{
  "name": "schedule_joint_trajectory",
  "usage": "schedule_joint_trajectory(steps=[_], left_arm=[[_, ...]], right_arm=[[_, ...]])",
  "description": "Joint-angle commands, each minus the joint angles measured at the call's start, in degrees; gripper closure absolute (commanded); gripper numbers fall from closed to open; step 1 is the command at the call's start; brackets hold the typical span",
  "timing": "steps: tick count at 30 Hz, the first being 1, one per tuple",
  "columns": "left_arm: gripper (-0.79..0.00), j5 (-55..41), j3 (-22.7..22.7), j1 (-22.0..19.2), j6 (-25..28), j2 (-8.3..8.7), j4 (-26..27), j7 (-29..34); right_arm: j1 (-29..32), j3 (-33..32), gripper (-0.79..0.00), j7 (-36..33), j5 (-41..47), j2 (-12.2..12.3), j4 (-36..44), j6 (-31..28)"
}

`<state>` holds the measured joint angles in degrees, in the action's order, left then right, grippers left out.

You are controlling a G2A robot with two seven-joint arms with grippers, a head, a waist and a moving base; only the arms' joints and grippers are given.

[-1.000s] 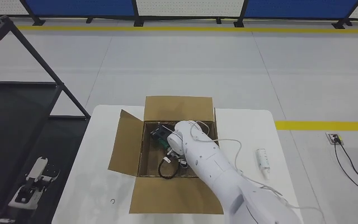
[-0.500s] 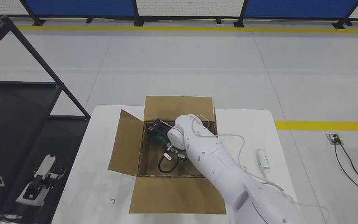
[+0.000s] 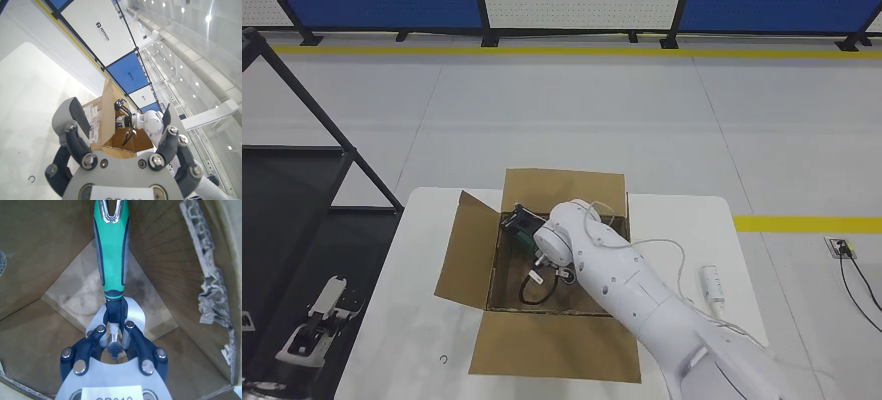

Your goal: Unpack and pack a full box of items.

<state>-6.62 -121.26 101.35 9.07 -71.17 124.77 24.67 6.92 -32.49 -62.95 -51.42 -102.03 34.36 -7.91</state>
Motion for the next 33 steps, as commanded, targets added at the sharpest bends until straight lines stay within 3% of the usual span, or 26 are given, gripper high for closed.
schedule_joint_trajectory(steps=[1, 14, 22, 27, 33], left_arm=[[-0.785, 0.1, 0.0, 0.1, 0.0, 0.03, 0.1, 0.0], [-0.785, 0.8, 1.0, -0.3, -0.3, 0.23, 0.4, 0.4], [-0.785, 1.1, 1.9, -0.7, -0.4, 0.36, 0.1, 0.7], [-0.785, 2.1, 3.4, -1.0, -0.3, 0.49, 0.7, 1.6], [-0.785, 2.9, 4.9, -1.7, -0.6, 0.64, 1.5, 2.0]], right_arm=[[1.5, -1.2, 0.000, -1.7, -1.7, 1.5, 5.2, 1.3], [20.1, -14.0, 0.000, -13.4, -16.9, 11.1, 46.6, 3.5], [26.8, -19.1, 0.000, -14.2, -23.3, 12.7, 62.4, 8.2], [30.2, -21.7, 0.000, -16.0, -28.9, 13.1, 72.1, 14.3], [38.2, -26.8, 0.000, -16.8, -35.1, 14.0, 87.4, 19.3]])
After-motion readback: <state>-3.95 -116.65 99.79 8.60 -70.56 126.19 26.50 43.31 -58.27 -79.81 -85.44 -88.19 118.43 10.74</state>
